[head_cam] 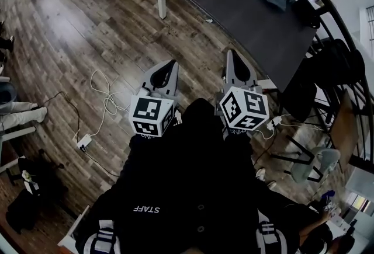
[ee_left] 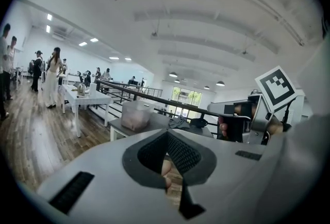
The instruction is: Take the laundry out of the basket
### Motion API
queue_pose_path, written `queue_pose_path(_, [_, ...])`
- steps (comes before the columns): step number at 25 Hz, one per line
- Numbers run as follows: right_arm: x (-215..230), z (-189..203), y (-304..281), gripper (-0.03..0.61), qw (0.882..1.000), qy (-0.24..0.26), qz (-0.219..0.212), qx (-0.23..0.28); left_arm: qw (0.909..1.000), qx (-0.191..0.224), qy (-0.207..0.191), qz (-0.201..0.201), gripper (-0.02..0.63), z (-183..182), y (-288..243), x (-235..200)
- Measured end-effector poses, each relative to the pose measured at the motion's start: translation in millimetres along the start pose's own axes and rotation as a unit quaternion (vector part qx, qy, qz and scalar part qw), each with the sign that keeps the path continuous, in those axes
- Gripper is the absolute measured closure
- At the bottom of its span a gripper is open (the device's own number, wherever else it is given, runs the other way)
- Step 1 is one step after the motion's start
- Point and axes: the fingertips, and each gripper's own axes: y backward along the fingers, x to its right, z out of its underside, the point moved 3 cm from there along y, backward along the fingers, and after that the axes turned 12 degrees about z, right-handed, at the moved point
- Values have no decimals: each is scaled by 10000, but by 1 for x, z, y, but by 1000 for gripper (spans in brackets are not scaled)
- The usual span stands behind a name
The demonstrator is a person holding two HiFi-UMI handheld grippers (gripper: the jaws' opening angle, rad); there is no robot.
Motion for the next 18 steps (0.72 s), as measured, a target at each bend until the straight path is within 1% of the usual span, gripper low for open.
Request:
queue_pose_path(2, [-3,0,-7,563,10000,0,-63,7,10000,2,-2,-93,612,0,0,-7])
queue_pose_path(5, [-10,5,-21,563,9997,-109,-183,-81,9997,-101,30,-210,612,10,-3,-23])
queue_pose_path(8, [-11,4,-39,563,9994,-116,-305,-75,9993,-114,95,-337,612,14,-15,-36])
queue_pose_path(11, [-3,3,-67,563,9992,-163,-376,-32,9989,-102,60,-445,612,11,-38,-47])
queue_pose_path(14, [6,4,-106,563,9983,-318,-489,-69,9983,-171,47,-553,612,9,-68,-64])
queue_pose_path(16, [11,-4,-137,563,9969,-472,-621,-45,9977,-218,-17,-642,612,-1,-92,-80])
queue_pose_path(18, [15,-19,-170,563,9957,-577,-724,31,9971,-198,-116,-722,612,-19,-119,-98])
